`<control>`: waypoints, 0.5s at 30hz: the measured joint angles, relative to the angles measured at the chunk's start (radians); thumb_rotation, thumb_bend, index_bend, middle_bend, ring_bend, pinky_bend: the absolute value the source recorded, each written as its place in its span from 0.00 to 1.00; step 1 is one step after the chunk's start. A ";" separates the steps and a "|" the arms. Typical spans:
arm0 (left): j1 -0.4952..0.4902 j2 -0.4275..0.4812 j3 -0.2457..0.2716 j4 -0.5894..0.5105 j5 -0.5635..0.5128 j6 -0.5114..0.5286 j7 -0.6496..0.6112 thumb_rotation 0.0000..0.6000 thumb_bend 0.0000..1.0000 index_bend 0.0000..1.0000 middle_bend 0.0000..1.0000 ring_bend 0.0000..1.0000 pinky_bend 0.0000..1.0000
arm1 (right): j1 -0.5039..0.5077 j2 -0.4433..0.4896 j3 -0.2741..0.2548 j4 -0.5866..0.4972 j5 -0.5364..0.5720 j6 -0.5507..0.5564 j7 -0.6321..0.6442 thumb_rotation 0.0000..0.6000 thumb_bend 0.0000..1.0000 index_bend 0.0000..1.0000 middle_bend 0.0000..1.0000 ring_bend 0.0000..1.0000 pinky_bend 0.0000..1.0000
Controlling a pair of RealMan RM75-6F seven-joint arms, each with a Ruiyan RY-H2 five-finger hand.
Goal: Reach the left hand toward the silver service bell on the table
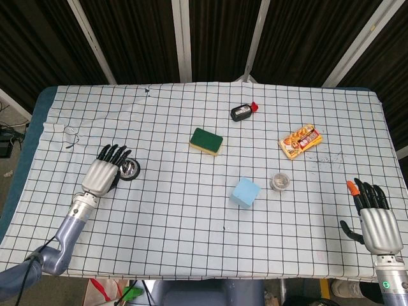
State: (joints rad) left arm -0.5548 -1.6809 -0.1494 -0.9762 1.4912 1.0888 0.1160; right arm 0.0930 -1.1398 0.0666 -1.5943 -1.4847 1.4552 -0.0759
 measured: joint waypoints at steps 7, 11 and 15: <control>-0.028 -0.074 0.021 0.106 0.011 -0.017 -0.060 1.00 0.90 0.05 0.03 0.00 0.03 | -0.001 0.003 -0.001 0.000 -0.004 0.003 0.008 1.00 0.31 0.06 0.00 0.01 0.00; -0.039 -0.108 0.034 0.157 0.011 -0.041 -0.087 1.00 0.90 0.05 0.03 0.00 0.03 | -0.002 0.004 -0.001 0.000 -0.006 0.006 0.014 1.00 0.31 0.06 0.00 0.01 0.00; -0.049 -0.143 0.049 0.209 0.012 -0.060 -0.113 1.00 0.90 0.05 0.02 0.00 0.03 | -0.003 0.006 -0.001 0.001 -0.009 0.008 0.021 1.00 0.30 0.06 0.00 0.01 0.00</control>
State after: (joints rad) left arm -0.6033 -1.8238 -0.1006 -0.7677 1.5029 1.0286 0.0031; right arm 0.0900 -1.1336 0.0654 -1.5936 -1.4933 1.4634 -0.0549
